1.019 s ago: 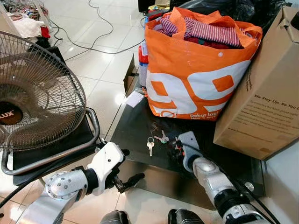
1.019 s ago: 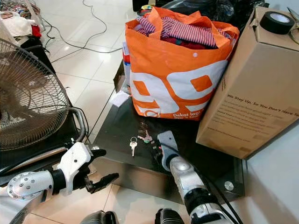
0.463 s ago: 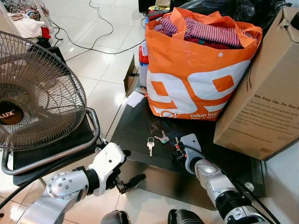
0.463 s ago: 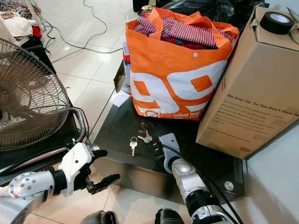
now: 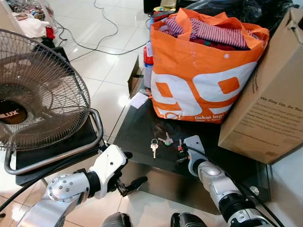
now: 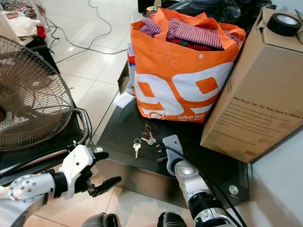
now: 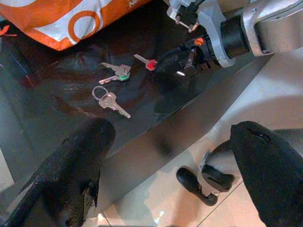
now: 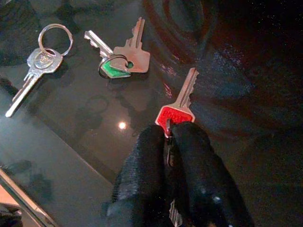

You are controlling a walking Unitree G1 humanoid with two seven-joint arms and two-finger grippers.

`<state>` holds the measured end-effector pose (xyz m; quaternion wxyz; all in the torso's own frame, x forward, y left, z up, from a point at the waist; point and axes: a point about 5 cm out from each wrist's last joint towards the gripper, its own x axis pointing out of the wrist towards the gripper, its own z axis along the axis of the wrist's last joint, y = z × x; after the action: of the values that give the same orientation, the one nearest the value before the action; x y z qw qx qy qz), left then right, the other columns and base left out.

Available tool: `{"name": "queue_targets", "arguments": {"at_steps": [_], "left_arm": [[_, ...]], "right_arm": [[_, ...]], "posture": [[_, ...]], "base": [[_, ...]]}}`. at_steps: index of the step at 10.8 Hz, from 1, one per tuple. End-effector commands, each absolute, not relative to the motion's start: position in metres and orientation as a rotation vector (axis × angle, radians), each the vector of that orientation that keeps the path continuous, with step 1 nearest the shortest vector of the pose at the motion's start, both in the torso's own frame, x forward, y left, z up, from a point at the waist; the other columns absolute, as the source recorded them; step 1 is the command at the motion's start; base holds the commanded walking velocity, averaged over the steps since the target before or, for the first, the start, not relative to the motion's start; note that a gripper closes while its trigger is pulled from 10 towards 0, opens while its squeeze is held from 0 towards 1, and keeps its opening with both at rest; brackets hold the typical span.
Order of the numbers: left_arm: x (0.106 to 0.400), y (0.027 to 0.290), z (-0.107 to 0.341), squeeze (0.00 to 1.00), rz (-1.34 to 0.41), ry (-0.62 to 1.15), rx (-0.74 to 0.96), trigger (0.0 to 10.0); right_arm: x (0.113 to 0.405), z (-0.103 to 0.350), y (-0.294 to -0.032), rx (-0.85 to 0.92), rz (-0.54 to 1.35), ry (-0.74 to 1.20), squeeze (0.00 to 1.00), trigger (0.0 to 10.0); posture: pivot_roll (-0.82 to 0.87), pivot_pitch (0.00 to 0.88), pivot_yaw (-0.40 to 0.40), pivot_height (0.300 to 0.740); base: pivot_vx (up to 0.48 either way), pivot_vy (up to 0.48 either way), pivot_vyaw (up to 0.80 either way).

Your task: Hang keys on a hook

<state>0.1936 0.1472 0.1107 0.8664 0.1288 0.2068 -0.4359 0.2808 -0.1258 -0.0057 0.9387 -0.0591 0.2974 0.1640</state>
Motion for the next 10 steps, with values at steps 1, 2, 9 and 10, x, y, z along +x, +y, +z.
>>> {"name": "queue_targets", "arguments": {"at_steps": [1,2,9,10], "left_arm": [[0.193,0.147,0.11,0.0,-0.922,0.437,0.269,10.0],[0.193,0.147,0.11,0.0,-0.922,0.437,0.269,10.0],[0.22,0.14,0.111,0.0,-0.781,0.323,0.225,10.0],[0.227,0.141,0.119,0.0,-0.719,0.276,0.21,10.0]], "right_arm": [[0.281,-0.006,-0.128,-0.11,0.319,0.613,0.0,0.7],[0.281,-0.006,-0.128,-0.108,0.317,0.613,0.0,0.4],[0.294,0.04,-0.147,0.018,0.297,0.444,0.0,0.0],[0.29,0.057,-0.155,0.029,0.3,0.394,0.0,0.0]], "posture": [[-0.02,0.114,0.004,0.74],[-0.02,0.114,0.004,0.74],[-0.03,0.0,-0.029,0.74],[-0.03,0.0,-0.034,0.74]], "base": [[0.0,0.0,0.0],[0.0,0.0,0.0],[0.0,0.0,0.0],[0.0,0.0,0.0]]}}
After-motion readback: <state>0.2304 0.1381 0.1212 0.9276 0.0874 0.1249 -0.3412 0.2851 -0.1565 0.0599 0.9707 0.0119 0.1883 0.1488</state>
